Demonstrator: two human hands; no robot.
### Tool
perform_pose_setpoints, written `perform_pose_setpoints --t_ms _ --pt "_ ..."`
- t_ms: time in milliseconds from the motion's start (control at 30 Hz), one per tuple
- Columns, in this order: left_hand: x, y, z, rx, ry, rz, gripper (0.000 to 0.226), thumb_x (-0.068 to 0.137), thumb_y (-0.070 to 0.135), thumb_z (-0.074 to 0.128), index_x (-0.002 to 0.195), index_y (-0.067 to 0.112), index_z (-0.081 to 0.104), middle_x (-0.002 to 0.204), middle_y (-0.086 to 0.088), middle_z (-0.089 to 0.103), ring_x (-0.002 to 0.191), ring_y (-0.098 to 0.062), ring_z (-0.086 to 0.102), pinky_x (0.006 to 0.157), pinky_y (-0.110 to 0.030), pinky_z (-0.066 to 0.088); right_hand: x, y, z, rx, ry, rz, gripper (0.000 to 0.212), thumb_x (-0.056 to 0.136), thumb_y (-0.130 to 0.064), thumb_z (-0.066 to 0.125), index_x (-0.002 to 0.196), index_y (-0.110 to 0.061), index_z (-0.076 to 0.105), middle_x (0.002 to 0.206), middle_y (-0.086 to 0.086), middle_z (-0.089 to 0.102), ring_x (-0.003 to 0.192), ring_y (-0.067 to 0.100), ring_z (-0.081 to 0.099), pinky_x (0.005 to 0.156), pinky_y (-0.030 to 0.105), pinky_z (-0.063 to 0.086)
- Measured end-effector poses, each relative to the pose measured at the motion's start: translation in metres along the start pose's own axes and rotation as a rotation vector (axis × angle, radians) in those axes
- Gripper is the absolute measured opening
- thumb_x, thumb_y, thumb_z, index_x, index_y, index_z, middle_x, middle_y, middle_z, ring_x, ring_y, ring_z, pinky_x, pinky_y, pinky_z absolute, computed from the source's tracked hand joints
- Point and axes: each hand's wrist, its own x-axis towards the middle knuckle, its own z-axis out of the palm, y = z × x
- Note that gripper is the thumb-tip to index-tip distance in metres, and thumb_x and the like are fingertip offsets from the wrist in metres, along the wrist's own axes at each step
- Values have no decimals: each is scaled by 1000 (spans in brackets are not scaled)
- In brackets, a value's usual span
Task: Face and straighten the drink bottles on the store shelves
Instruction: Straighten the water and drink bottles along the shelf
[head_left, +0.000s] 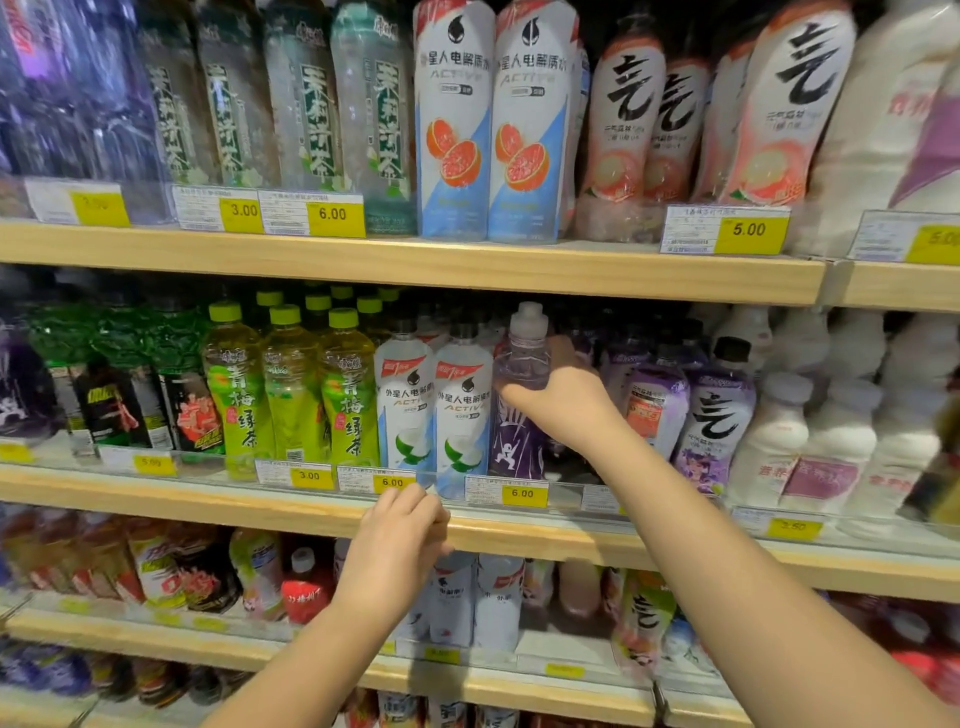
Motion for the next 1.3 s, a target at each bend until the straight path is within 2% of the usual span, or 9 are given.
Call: perform_pose_setpoints --t_ms 67,167,300,400,600,833,1033,1167,1300 --pt "-1 1 0 -6 8 2 23 83 36 75 97 28 59 98 16 49 94 -13 43 76 -29 40 -3 0 -1 35 16 -18 40 90 -47 67 62 -19 59 53 -10 60 55 1 57 43 17 38" --pt "-1 3 -2 -8 13 12 23 83 35 75 96 27 59 98 15 50 94 -14 44 76 -31 43 -12 2 -2 82 69 -41 49 86 -45 73 51 -25 45 40 -16 51 46 -6 53 39 16 34" --pt "-2 3 -3 -9 12 14 23 83 36 74 98 26 60 100 14 51 96 -14 45 78 -31 43 -26 5 -1 73 128 -21 48 78 -58 77 81 -20 48 80 -4 60 65 3 56 47 25 34" --pt "-1 3 -5 -17 12 10 25 83 36 75 101 25 61 102 13 52 97 -13 45 78 -31 43 -34 8 -1 54 104 -69 50 76 -63 75 88 -27 43 95 -4 51 78 0 47 54 22 32" --pt "-8 -5 -6 9 -42 71 28 89 22 71 114 24 61 112 12 52 104 -16 48 83 -30 46 -43 13 -9 35 131 -145 50 74 -64 76 84 -27 44 92 -4 51 85 -4 42 58 21 31" --pt "-10 -16 -20 109 -146 179 49 93 24 64 139 28 49 135 12 45 123 -9 42 97 -22 41 -51 13 -30 139 174 -239 68 64 -74 70 118 -34 56 104 -17 50 95 4 50 72 15 37" --pt "-16 -33 -38 87 -102 44 40 95 30 61 133 29 52 133 16 48 125 -8 43 99 -26 44 -52 -2 -45 229 178 -369 71 63 -74 74 125 -46 56 112 -27 52 102 -19 47 77 8 34" --pt "-24 -58 -51 139 -108 0 43 92 29 65 133 30 52 137 16 48 129 -8 44 101 -30 46 -53 -19 -39 315 83 -357 70 62 -70 81 123 -41 62 117 -19 63 105 -4 60 88 24 49" --pt "-33 -90 -63 184 -124 -34 49 89 27 67 135 32 50 136 13 47 125 -12 47 98 -30 47 -57 -40 -21 349 29 -348 62 66 -64 85 120 -41 65 117 -16 67 109 2 62 94 32 51"
